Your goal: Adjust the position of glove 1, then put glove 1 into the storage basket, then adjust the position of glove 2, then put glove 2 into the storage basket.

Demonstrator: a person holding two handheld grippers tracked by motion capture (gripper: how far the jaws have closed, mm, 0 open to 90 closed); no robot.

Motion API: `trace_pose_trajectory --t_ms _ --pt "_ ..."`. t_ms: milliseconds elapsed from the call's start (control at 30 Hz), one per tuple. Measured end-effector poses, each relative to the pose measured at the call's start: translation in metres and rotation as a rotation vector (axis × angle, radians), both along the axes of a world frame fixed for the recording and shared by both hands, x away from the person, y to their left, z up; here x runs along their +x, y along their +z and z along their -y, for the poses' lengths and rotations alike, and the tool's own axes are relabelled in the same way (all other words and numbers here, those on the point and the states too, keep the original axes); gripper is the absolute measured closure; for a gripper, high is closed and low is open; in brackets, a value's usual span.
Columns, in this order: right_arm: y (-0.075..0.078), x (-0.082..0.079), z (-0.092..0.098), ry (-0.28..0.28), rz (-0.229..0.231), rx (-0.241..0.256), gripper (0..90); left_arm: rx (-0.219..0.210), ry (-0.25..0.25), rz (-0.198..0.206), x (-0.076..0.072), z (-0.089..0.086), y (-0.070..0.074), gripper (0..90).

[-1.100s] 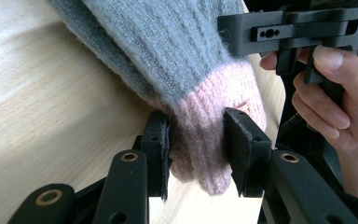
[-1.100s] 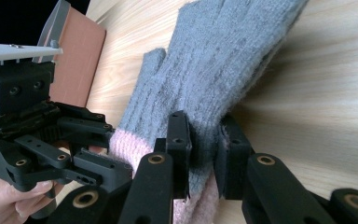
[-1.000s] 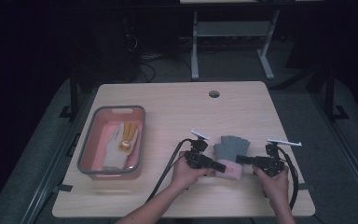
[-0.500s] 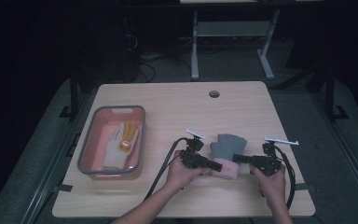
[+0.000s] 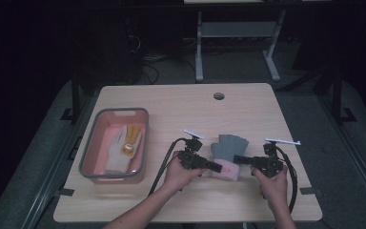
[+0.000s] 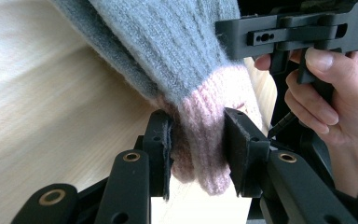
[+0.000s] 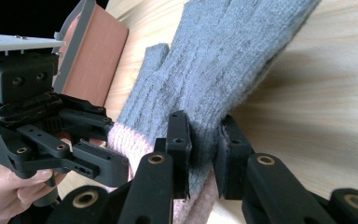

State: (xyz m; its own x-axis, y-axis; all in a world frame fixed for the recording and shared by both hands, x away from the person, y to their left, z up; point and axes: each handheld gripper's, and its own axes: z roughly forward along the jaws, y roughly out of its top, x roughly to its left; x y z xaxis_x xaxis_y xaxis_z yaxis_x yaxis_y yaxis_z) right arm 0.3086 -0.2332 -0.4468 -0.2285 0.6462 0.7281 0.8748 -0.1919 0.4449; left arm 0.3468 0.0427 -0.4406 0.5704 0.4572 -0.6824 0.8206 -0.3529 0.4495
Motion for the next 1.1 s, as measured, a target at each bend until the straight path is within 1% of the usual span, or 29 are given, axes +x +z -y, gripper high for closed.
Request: trace_pose_trajectory --t_ms 100,133,167,200,333,533,767,867,900,933,967,1000,1100 --pt "0.002 0.002 -0.005 0.005 0.0 -0.004 77.8 -0.003 0.013 0.004 0.0 -0.005 0.003 64.1" --pt "0.002 0.002 -0.005 0.005 0.0 -0.004 77.8 -0.003 0.013 0.004 0.0 -0.005 0.003 64.2" --pt "0.002 0.002 -0.006 0.01 0.001 -0.007 77.8 -0.005 0.011 0.013 0.001 -0.008 0.004 64.2" --pt "0.003 0.003 -0.01 0.016 0.001 -0.011 77.8 -0.003 0.014 0.012 0.0 -0.011 0.006 64.2" --pt "0.005 0.005 -0.014 0.024 0.003 -0.015 77.8 -0.007 0.015 0.016 0.001 -0.014 0.008 64.3" --pt "0.011 0.009 -0.02 0.03 0.01 0.001 77.9 -0.011 0.029 0.021 0.001 -0.022 0.015 64.5" --pt "0.02 0.012 -0.028 0.046 0.025 -0.013 78.0 -0.015 0.042 0.033 0.001 -0.03 0.022 64.5" --pt "0.023 0.013 -0.031 0.053 0.02 0.005 77.9 -0.02 0.046 0.038 0.0 -0.034 0.025 64.6" --pt "0.023 0.013 -0.031 0.053 0.02 0.005 77.9 -0.017 0.04 0.041 0.0 -0.035 0.025 64.6" --pt "0.024 0.014 -0.034 0.063 0.027 -0.008 77.9 -0.015 0.041 0.043 0.0 -0.036 0.026 64.6" --pt "0.024 0.014 -0.034 0.063 0.027 -0.008 77.9 -0.021 0.047 0.043 0.0 -0.037 0.026 64.6" --pt "0.026 0.015 -0.036 0.064 0.029 -0.01 77.9 -0.015 0.043 0.043 0.001 -0.038 0.027 64.6" --pt "0.027 0.017 -0.038 0.064 0.031 -0.008 77.9 -0.024 0.049 0.044 0.001 -0.041 0.029 64.6"
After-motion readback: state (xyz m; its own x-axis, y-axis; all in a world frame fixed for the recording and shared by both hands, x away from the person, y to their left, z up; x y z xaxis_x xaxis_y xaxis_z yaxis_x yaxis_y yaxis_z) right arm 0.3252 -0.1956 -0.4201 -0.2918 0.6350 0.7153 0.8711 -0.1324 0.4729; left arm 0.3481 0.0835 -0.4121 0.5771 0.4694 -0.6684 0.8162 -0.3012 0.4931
